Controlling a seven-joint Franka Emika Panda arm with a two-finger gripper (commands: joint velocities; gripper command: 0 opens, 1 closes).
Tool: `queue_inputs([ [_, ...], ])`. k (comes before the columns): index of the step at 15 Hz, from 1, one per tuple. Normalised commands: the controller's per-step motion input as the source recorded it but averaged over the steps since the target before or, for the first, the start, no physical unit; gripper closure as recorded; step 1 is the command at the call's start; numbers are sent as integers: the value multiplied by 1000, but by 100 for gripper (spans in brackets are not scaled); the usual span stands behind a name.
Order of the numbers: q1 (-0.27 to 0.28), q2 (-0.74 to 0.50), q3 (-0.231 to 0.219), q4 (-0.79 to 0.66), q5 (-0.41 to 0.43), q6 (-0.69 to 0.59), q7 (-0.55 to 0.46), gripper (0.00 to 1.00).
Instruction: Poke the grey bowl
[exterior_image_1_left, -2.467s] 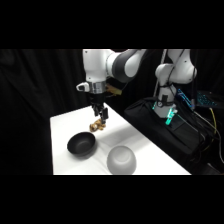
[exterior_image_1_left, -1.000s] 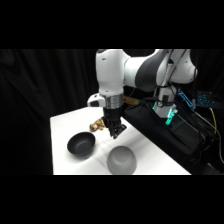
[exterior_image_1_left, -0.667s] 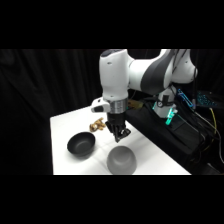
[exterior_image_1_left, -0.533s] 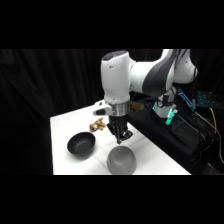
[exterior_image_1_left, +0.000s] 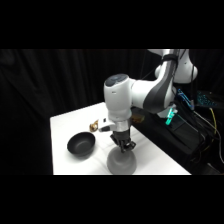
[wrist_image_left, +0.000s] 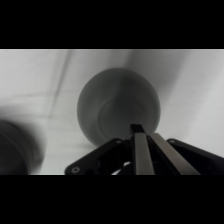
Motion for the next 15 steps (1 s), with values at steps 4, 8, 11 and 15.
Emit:
queue_inputs([
  [4, -86, 143, 82, 36, 135, 262, -289, 99],
  [8, -93, 99, 76, 36, 101, 210, -236, 99],
  [11, -87, 34, 75, 37, 92, 108, -209, 99],
  [15, -86, -171, 87, 36, 109, -213, -187, 98],
])
